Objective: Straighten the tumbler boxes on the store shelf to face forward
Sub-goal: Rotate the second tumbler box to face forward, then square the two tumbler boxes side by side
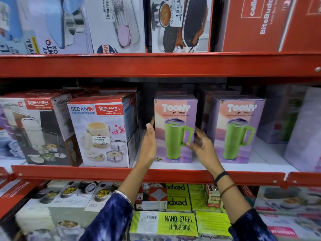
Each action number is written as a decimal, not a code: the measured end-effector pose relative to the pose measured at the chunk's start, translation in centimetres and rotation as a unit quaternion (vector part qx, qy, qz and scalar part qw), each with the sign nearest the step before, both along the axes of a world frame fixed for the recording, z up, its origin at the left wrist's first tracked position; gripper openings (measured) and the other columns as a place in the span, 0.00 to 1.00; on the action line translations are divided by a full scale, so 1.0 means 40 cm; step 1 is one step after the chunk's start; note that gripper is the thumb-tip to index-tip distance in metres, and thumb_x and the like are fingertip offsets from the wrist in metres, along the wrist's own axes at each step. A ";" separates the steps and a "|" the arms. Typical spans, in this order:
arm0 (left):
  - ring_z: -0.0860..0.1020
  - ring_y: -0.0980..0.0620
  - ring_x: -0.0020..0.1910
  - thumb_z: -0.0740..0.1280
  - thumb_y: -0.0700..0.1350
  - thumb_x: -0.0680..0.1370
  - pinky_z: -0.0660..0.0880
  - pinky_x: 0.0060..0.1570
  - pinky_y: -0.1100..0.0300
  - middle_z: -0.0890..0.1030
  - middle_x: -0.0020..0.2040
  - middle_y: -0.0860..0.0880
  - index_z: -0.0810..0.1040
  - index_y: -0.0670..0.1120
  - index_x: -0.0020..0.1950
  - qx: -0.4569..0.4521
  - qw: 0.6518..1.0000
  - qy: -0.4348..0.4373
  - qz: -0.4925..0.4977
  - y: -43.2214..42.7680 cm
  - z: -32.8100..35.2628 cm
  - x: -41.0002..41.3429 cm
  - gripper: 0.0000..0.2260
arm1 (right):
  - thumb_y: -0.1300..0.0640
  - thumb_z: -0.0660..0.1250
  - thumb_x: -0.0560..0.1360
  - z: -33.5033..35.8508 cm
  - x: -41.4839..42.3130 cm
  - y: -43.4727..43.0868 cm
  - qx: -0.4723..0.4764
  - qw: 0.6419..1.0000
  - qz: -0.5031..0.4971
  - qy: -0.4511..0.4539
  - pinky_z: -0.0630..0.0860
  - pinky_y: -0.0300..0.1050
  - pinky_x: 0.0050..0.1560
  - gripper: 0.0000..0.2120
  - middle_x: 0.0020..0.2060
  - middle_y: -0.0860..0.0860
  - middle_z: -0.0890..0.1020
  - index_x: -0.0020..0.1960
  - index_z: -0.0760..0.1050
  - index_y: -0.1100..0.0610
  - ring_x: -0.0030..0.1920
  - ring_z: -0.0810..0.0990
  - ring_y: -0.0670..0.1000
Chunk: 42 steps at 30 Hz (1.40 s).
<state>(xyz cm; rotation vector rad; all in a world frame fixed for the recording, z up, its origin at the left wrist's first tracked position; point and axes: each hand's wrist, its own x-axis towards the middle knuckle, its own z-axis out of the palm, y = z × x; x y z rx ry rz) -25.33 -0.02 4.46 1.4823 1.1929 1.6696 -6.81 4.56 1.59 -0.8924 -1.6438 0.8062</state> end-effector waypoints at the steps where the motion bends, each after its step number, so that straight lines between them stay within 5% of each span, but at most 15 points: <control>1: 0.55 0.56 0.76 0.42 0.69 0.74 0.50 0.77 0.49 0.58 0.78 0.55 0.56 0.54 0.76 0.004 1.000 0.003 0.003 0.000 -0.007 0.004 0.34 | 0.63 0.70 0.71 0.001 0.003 -0.001 -0.002 1.000 -0.005 -0.005 0.64 0.54 0.72 0.31 0.71 0.50 0.69 0.71 0.64 0.54 0.70 0.68 0.48; 7: 0.55 0.57 0.76 0.44 0.74 0.70 0.52 0.76 0.51 0.57 0.78 0.55 0.54 0.62 0.74 0.027 0.999 0.010 0.019 -0.021 -0.039 0.009 0.35 | 0.37 0.62 0.69 0.001 0.005 -0.038 -0.053 0.993 -0.063 0.083 0.74 0.54 0.62 0.31 0.65 0.54 0.75 0.66 0.68 0.53 0.63 0.75 0.51; 11: 0.60 0.55 0.75 0.44 0.75 0.71 0.58 0.75 0.45 0.60 0.77 0.55 0.57 0.65 0.73 0.026 0.999 0.026 0.002 -0.029 -0.063 0.003 0.32 | 0.42 0.54 0.76 0.008 -0.008 -0.067 -0.098 0.977 -0.052 0.185 0.76 0.51 0.59 0.26 0.60 0.57 0.79 0.61 0.73 0.60 0.60 0.77 0.54; 14: 0.70 0.57 0.67 0.44 0.77 0.67 0.68 0.69 0.54 0.60 0.77 0.55 0.58 0.66 0.72 0.024 0.999 0.032 0.011 -0.043 -0.056 0.004 0.35 | 0.42 0.50 0.78 0.022 -0.013 -0.081 -0.114 0.971 -0.061 0.200 0.75 0.54 0.61 0.26 0.58 0.58 0.80 0.59 0.75 0.60 0.59 0.78 0.55; 20: 0.56 0.54 0.76 0.42 0.78 0.65 0.56 0.74 0.38 0.58 0.76 0.59 0.57 0.70 0.70 0.002 1.000 0.021 0.010 -0.087 -0.052 0.014 0.34 | 0.36 0.49 0.73 0.030 -0.011 -0.123 -0.115 0.973 -0.058 0.193 0.76 0.53 0.60 0.33 0.58 0.59 0.79 0.59 0.75 0.61 0.59 0.78 0.56; 29: 0.54 0.56 0.75 0.39 0.74 0.68 0.55 0.74 0.37 0.55 0.73 0.65 0.54 0.68 0.72 -0.016 0.999 0.043 0.006 -0.176 -0.053 0.021 0.33 | 0.36 0.48 0.73 -0.001 0.004 -0.198 -0.103 0.974 -0.049 0.195 0.74 0.51 0.63 0.35 0.62 0.59 0.78 0.63 0.74 0.61 0.61 0.78 0.54; 35: 0.52 0.46 0.76 0.39 0.74 0.68 0.56 0.72 0.35 0.54 0.77 0.54 0.53 0.69 0.71 -0.015 0.999 0.045 -0.003 -0.208 -0.054 0.023 0.32 | 0.42 0.46 0.78 -0.004 0.012 -0.238 -0.090 0.976 -0.040 0.194 0.75 0.49 0.62 0.30 0.61 0.57 0.79 0.63 0.74 0.60 0.60 0.78 0.51; 38: 0.53 0.58 0.75 0.41 0.75 0.69 0.54 0.74 0.40 0.54 0.74 0.65 0.54 0.68 0.72 -0.014 0.999 0.040 -0.003 -0.203 -0.053 0.025 0.33 | 0.40 0.46 0.77 0.003 0.016 -0.249 -0.086 0.981 -0.024 0.173 0.75 0.44 0.61 0.30 0.61 0.56 0.79 0.64 0.73 0.58 0.61 0.78 0.50; 42: 0.58 0.61 0.74 0.48 0.59 0.79 0.55 0.75 0.59 0.60 0.76 0.51 0.57 0.50 0.75 0.067 0.993 0.031 0.090 -0.224 -0.043 0.091 0.26 | 0.39 0.47 0.75 0.008 0.030 -0.253 -0.073 0.981 -0.041 0.176 0.70 0.46 0.66 0.31 0.65 0.56 0.75 0.66 0.70 0.58 0.64 0.75 0.51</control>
